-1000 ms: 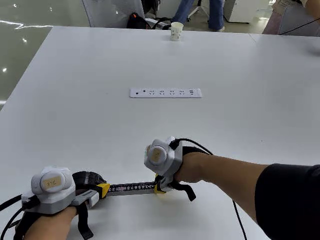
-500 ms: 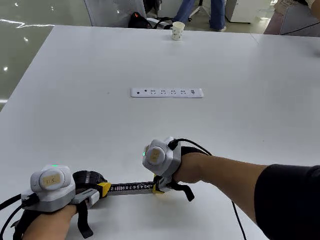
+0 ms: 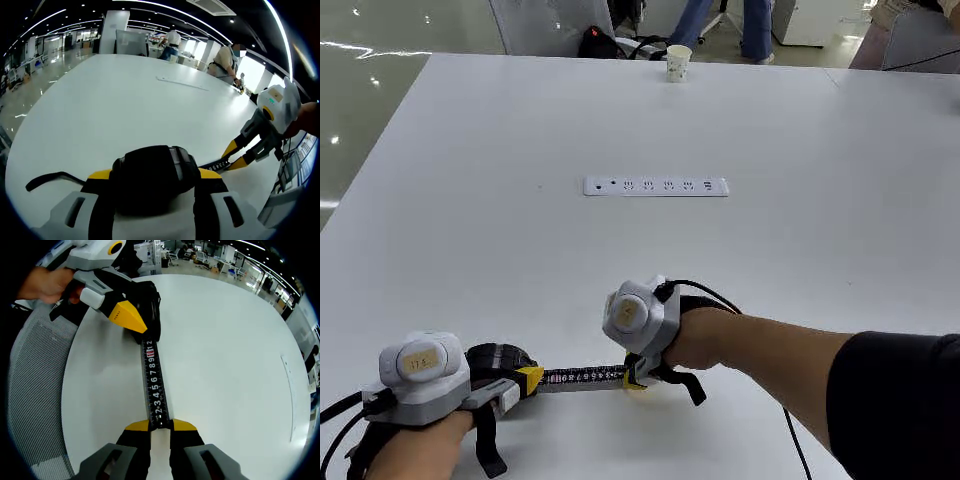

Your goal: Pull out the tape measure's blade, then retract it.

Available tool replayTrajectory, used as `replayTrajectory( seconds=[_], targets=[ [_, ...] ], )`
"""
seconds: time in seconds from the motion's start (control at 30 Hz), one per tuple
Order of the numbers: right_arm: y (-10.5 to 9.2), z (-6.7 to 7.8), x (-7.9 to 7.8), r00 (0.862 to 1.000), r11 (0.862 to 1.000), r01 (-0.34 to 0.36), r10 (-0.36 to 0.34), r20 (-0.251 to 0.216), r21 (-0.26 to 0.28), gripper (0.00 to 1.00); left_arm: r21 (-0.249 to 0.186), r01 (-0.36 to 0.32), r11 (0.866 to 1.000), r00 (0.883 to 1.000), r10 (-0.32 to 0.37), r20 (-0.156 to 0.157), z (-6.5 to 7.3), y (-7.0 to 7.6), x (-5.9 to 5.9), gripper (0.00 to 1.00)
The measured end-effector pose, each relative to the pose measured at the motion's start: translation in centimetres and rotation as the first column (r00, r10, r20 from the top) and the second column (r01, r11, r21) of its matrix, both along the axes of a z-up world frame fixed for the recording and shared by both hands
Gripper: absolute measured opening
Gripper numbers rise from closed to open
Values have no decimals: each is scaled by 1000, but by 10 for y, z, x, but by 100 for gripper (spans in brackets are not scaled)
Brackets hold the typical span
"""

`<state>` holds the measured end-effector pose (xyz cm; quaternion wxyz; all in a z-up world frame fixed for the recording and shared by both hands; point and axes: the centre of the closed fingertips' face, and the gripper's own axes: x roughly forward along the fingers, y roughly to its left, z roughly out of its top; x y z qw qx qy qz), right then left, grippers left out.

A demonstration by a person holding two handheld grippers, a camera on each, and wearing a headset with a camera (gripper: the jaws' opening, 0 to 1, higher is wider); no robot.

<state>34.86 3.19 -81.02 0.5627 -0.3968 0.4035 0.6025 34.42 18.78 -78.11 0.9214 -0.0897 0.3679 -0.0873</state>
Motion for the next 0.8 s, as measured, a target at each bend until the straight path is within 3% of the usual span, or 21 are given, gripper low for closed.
replayTrajectory(
  seconds=[0.8],
  targets=[
    [10, 1, -3, 1000, 1000, 7, -7, -13, 13, 10, -11, 3, 1000, 1000, -3, -10, -1, -2, -1, 59]
  ],
)
